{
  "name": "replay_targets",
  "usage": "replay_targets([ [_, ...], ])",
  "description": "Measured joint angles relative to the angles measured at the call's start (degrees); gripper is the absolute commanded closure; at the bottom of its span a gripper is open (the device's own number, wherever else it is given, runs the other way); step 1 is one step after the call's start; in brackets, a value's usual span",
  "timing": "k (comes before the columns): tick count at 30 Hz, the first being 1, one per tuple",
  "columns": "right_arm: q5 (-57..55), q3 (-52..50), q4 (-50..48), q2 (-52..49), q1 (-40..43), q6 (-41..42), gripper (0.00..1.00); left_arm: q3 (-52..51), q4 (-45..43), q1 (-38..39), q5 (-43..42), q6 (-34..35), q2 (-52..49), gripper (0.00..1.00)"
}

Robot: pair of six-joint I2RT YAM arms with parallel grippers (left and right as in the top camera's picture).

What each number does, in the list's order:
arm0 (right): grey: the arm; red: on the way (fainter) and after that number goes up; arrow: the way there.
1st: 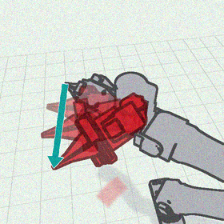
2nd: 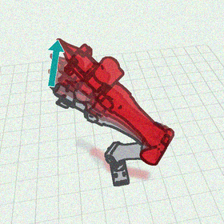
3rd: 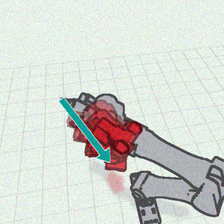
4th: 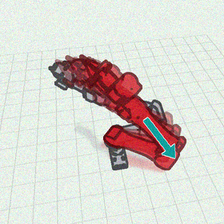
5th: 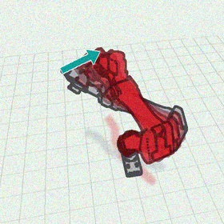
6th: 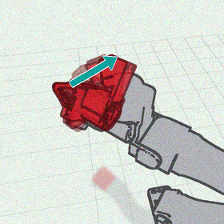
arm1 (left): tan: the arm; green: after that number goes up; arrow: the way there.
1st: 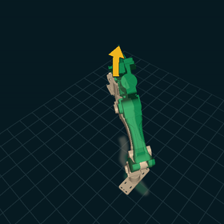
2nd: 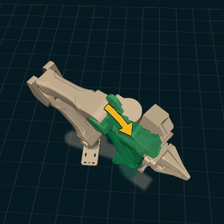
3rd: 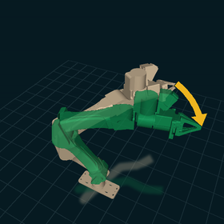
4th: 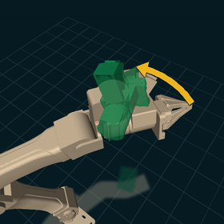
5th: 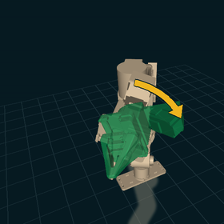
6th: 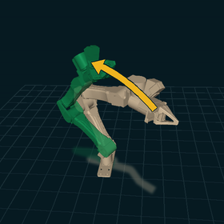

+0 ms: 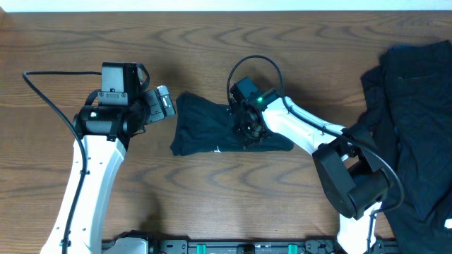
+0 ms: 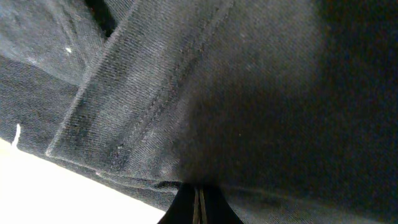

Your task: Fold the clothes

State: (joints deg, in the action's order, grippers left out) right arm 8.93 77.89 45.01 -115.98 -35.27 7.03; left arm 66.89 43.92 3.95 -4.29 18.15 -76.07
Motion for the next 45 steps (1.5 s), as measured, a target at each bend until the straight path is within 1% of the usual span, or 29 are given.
replay_targets([
  [6, 3.2, 0.7, 0.5, 1.2, 1.2, 0.0, 0.99, 0.0, 0.0, 0.0, 0.0, 0.0, 0.0, 0.02],
  [10, 4.3, 1.5, 2.4, 6.2, 4.2, 1.5, 0.9, 0.0, 0.0, 0.0, 0.0, 0.0, 0.0, 0.02],
  [11, 4.6, 1.8, 3.3, 7.9, 5.3, 2.0, 0.85, 0.0, 0.0, 0.0, 0.0, 0.0, 0.0, 0.02],
  [13, 4.9, 2.4, 5.9, 11.6, 8.4, 3.7, 0.68, 0.0, 0.0, 0.0, 0.0, 0.0, 0.0, 0.02],
  [15, 4.8, 2.9, 8.4, 14.0, 11.0, 4.5, 0.6, 0.0, 0.0, 0.0, 0.0, 0.0, 0.0, 0.02],
  [19, 4.8, 3.1, 13.4, 15.3, 16.0, 5.1, 0.59, 0.0, 0.0, 0.0, 0.0, 0.0, 0.0, 0.02],
  [23, 4.8, 1.0, 13.7, 15.1, 18.7, 5.7, 0.56, 0.0, 0.0, 0.0, 0.0, 0.0, 0.0, 0.02],
  [26, 4.8, -1.5, 11.1, 15.1, 19.5, 6.8, 0.54, 0.0, 0.0, 0.0, 0.0, 0.0, 0.0, 0.02],
  [31, 4.8, -9.1, -0.4, 15.1, 19.6, 10.9, 0.51, 0.0, 0.0, 0.0, 0.0, 0.0, 0.0, 0.02],
  [36, 4.5, -16.8, -9.9, 14.8, 19.6, 15.6, 0.5, 0.0, 0.0, 0.0, 0.0, 0.0, 0.0, 0.02],
  [41, 4.3, -21.3, -16.0, 14.7, 19.6, 17.4, 0.5, 0.0, 0.0, 0.0, 0.0, 0.0, 0.0, 0.02],
  [45, 4.3, -23.0, -18.6, 14.7, 19.6, 18.1, 0.49, 0.0, 0.0, 0.0, 0.0, 0.0, 0.0, 0.02],
])
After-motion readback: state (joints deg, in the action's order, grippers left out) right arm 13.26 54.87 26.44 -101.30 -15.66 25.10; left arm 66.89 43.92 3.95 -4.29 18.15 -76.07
